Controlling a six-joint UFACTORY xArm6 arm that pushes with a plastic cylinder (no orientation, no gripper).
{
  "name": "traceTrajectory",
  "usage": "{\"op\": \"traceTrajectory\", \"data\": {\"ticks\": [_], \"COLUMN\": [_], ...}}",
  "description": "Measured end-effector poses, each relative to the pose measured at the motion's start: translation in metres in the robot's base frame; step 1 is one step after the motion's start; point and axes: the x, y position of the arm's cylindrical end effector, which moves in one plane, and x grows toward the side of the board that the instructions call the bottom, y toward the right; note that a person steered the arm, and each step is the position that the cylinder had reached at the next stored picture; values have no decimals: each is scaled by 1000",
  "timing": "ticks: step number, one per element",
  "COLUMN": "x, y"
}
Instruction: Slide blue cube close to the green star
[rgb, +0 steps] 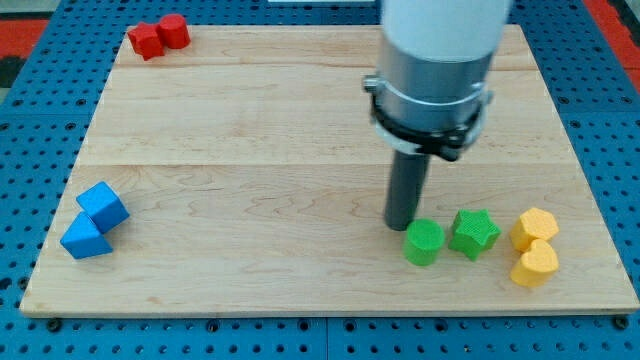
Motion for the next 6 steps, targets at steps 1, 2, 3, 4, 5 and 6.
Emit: {"op": "traceTrajectory", "data": {"ticks": [1,2,3,4,5,6], "x": [-1,-23,-51,-97,-125,-139], "y": [28,-59,-176,-287,-323,-336]}}
